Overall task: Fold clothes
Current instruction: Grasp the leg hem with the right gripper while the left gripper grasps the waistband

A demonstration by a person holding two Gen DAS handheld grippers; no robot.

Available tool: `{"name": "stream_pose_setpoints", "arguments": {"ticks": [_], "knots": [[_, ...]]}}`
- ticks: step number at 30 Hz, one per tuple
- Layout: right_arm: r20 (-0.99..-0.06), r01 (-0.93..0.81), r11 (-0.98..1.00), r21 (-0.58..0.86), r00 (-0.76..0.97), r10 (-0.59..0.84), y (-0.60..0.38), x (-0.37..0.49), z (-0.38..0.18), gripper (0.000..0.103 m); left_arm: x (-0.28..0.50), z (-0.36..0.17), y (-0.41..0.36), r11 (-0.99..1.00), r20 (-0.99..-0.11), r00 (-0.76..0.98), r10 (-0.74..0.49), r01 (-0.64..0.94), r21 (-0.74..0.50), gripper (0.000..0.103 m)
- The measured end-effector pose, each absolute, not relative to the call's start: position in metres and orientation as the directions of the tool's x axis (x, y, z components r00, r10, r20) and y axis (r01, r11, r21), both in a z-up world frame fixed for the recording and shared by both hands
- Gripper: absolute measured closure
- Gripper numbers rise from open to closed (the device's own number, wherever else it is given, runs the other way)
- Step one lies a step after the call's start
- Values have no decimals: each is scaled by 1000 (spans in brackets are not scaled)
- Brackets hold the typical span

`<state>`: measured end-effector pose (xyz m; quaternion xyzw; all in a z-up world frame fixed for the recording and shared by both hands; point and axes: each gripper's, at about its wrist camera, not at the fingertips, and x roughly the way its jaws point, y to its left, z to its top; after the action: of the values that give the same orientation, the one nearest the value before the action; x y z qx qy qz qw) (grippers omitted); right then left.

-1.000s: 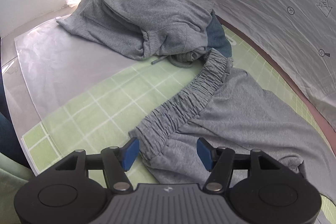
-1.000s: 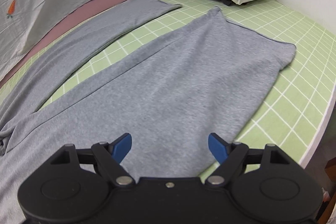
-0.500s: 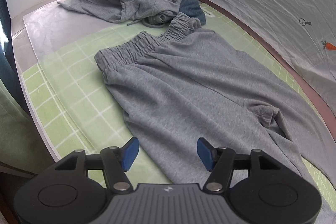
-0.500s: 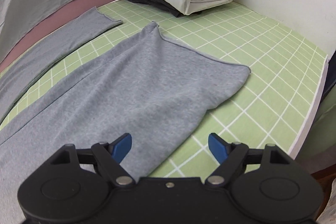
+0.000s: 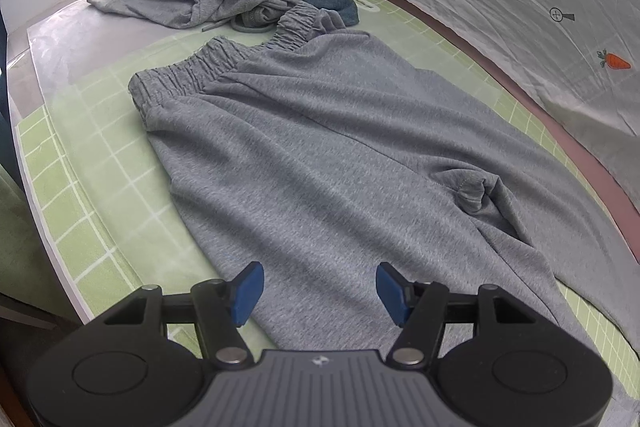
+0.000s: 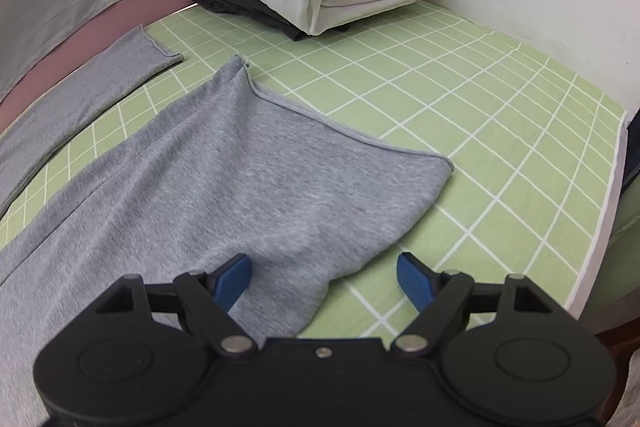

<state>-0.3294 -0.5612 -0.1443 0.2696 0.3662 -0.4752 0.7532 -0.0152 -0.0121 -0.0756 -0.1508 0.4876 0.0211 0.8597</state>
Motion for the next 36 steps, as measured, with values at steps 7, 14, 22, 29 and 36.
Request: {"name": "stream_pose_setpoints", "arguments": {"ticks": [7, 14, 22, 29, 36], "knots": [[-793, 873, 486, 43, 325, -514, -552, -315, -140, 64, -1, -80, -1, 959, -861, 503, -71, -203, -198, 40], [-801, 882, 468, 53, 317, -507, -546, -310, -138, 88, 12, -86, 52, 927, -869, 495, 10, -330, -178, 40], [-802, 921, 386, 54, 270, -532, -543, -306, -139, 89, 48, -97, 108, 870, -875, 482, 56, -453, -194, 39], [-791, 958, 261, 123, 253, -557, -548, -311, -134, 100, 85, -108, 123, 848, -880, 472, 58, -489, -206, 41], [-733, 946, 294, 139, 298, -611, -545, -313, -107, 101, 88, -112, 127, 819, -870, 489, 57, -521, -240, 92]]}}
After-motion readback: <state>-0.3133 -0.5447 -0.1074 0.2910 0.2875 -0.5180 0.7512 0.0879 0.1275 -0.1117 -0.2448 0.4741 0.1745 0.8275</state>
